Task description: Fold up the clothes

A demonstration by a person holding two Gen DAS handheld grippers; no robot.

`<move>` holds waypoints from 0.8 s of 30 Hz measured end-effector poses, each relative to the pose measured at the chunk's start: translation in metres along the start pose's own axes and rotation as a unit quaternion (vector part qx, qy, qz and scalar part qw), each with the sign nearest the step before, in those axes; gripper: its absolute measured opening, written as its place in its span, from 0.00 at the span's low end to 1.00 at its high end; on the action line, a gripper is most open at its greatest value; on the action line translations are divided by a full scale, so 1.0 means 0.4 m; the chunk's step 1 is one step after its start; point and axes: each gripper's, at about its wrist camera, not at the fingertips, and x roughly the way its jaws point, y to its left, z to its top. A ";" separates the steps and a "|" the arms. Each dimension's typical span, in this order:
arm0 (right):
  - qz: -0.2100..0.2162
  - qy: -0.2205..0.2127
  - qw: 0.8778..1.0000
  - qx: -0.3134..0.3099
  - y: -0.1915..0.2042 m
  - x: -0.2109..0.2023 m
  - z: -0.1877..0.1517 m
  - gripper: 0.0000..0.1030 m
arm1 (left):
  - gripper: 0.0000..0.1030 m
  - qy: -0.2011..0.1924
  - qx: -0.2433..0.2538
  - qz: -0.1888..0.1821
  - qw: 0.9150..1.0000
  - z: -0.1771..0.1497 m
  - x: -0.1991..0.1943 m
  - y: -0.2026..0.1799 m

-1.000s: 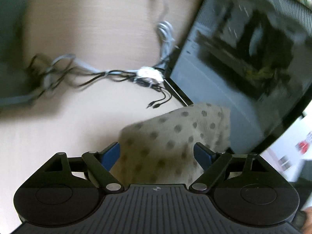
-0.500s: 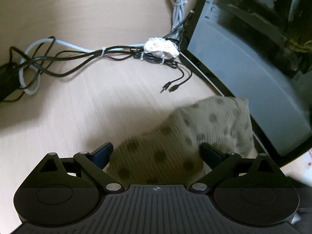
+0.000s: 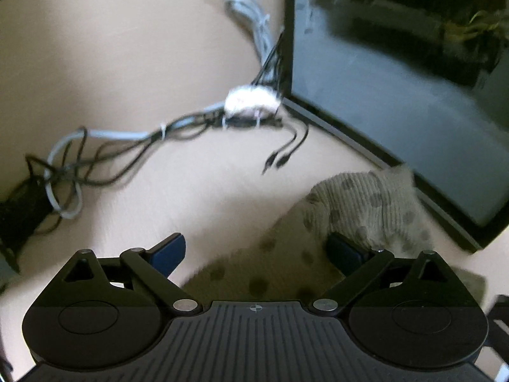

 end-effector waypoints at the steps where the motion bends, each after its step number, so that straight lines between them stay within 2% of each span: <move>1: 0.004 -0.007 1.000 -0.008 -0.003 -0.013 0.008 0.81 | 0.97 0.001 -0.003 -0.001 1.000 -0.004 0.001 0.006; 4: -0.020 -0.054 0.998 0.008 -0.036 -0.061 0.053 0.81 | 0.97 0.004 -0.011 -0.003 1.000 -0.018 0.004 0.022; 6: -0.049 -0.069 0.996 0.022 -0.070 -0.059 0.092 0.81 | 0.97 -0.001 -0.029 0.001 1.000 -0.039 -0.025 0.044; 8: -0.079 -0.057 0.995 0.028 -0.092 -0.025 0.114 0.81 | 0.97 -0.006 -0.047 0.004 0.999 -0.059 -0.055 0.065; 10: -0.098 -0.026 0.994 0.036 -0.099 0.036 0.111 0.81 | 0.96 -0.010 -0.064 0.008 0.998 -0.079 -0.084 0.086; 12: -0.088 0.003 0.995 0.044 -0.092 0.095 0.095 0.81 | 0.96 -0.015 -0.082 0.012 0.996 -0.100 -0.113 0.108; 17: -0.012 0.017 1.000 0.005 -0.021 0.115 0.108 0.81 | 0.96 -0.027 -0.127 0.021 0.991 -0.151 -0.187 0.161; 19: 0.006 0.009 1.000 -0.016 -0.007 0.096 0.123 0.81 | 0.96 -0.031 -0.144 0.025 0.989 -0.171 -0.216 0.182; 21: 0.001 -0.023 1.000 -0.021 -0.019 0.064 0.150 0.83 | 0.96 -0.029 -0.156 0.037 0.987 -0.194 -0.234 0.193; 24: -0.057 -0.079 0.995 -0.030 -0.041 0.053 0.199 0.89 | 0.96 -0.025 -0.174 0.055 0.983 -0.227 -0.262 0.211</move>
